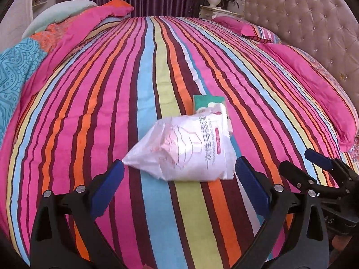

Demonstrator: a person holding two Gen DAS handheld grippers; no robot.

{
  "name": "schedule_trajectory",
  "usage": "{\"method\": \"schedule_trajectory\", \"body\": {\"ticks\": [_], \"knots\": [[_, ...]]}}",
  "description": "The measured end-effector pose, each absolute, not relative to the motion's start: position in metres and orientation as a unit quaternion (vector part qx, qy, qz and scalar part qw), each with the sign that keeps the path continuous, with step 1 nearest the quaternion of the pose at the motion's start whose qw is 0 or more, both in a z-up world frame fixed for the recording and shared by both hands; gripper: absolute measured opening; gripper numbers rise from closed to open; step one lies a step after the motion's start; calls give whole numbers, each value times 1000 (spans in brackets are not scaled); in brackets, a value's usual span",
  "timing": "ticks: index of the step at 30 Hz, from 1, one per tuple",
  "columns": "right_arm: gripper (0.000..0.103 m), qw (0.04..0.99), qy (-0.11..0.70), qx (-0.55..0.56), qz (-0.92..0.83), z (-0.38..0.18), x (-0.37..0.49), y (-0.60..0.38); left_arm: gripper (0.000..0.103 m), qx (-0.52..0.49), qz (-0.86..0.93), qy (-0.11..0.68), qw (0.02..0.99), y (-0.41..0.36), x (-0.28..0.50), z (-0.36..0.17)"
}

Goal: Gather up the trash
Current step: 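Grasp the white disposable wipe packet with the left tool while the right tool grasps the green tissue pack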

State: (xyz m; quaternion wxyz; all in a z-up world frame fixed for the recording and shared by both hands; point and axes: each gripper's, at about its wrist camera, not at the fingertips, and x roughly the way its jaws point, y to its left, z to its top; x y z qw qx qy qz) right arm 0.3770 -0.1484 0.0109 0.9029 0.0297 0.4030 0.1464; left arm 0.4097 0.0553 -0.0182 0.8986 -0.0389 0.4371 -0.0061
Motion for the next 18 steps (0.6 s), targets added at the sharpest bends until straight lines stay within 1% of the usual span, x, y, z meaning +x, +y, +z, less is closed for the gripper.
{"method": "schedule_trajectory", "body": {"ticks": [5,15,17,18], "knots": [[80,903,403,28,145,10,391,-146,96,-34,-6,447,894,54,428,-24],[80,900,408,27,154,7,421,-134,96,10,18,468,883,48,458,-46],[80,899,406,27,160,9,424,-129,96,5,21,475,880,52,462,-50],[80,899,405,27,164,9,426,-125,96,-12,17,480,877,56,463,-52]]}}
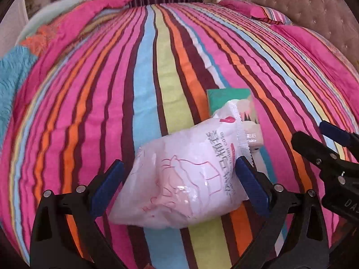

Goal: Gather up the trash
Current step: 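Grasp the white disposable wipe packet with the left tool while the right tool grasps the green tissue pack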

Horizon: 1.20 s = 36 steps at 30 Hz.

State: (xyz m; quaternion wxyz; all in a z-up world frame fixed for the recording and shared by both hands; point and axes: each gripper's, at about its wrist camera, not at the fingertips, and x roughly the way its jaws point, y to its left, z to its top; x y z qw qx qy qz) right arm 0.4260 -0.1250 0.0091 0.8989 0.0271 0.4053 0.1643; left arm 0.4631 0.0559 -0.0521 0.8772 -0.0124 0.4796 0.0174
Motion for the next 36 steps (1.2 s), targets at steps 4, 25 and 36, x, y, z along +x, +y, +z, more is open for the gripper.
{"method": "schedule_trajectory", "body": {"ticks": [4,25,36], "knots": [[80,895,409,33,177,8,433,-113,96,-51,23,481,875,72,465,-57],[76,878,441,-10,184,-11,470,-46,70,-59,30,456,888,98,455,-62],[50,891,422,-4,166,6,434,-87,67,-78,30,451,889,102,435,-55]]}}
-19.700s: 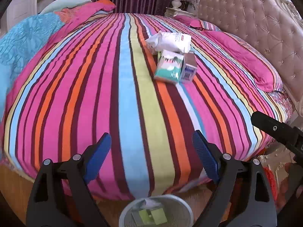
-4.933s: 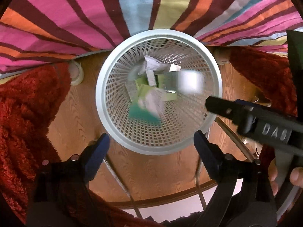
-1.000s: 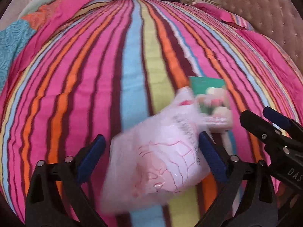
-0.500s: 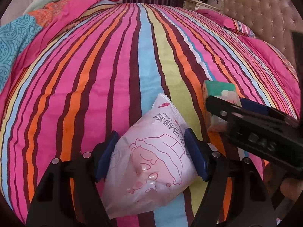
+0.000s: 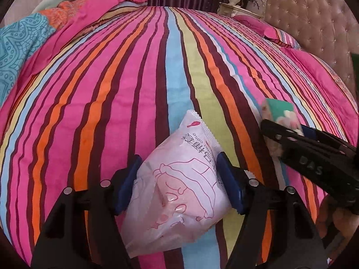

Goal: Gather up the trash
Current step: 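Grasp the white disposable wipe packet with the left tool while the right tool grasps the green tissue pack, then carry the wipe packet and tissue pack off the bed over the wastebasket with both tools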

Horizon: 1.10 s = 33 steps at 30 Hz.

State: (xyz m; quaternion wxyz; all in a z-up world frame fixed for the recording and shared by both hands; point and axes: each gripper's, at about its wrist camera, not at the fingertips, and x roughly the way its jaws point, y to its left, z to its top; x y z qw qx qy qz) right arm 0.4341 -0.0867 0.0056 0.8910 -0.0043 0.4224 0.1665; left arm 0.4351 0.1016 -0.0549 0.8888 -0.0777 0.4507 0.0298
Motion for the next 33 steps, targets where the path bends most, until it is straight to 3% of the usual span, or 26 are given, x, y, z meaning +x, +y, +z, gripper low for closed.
{"method": "schedule_trajectory", "body": {"ticks": [33], "knots": [[50,889,426,26,167,22,258,-178,67,-77,31,455,887,81,234,-26]]}}
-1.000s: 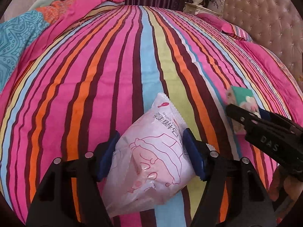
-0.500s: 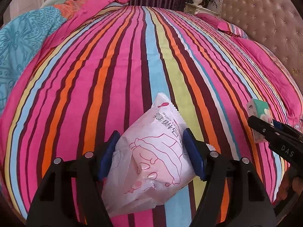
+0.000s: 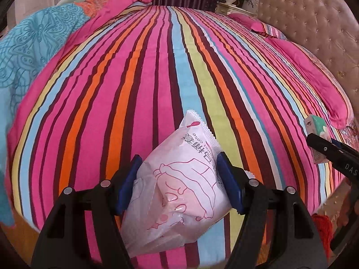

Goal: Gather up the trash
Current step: 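Carry the wipe packet and tissue pack off the bed over the wastebasket with both tools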

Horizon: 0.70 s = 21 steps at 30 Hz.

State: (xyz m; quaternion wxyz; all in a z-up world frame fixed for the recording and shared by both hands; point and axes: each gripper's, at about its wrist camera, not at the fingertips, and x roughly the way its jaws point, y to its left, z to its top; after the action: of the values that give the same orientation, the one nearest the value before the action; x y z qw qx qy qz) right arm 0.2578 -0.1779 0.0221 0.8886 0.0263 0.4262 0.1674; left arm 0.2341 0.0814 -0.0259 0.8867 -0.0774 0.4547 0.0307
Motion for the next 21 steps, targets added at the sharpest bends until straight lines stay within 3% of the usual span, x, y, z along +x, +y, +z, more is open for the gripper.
{"method": "schedule_trajectory", "body": {"ticks": [21], "knots": [[50,874,443,55,192,13,128,-196,67,-29,-7,478,878,39,93,-33]]}}
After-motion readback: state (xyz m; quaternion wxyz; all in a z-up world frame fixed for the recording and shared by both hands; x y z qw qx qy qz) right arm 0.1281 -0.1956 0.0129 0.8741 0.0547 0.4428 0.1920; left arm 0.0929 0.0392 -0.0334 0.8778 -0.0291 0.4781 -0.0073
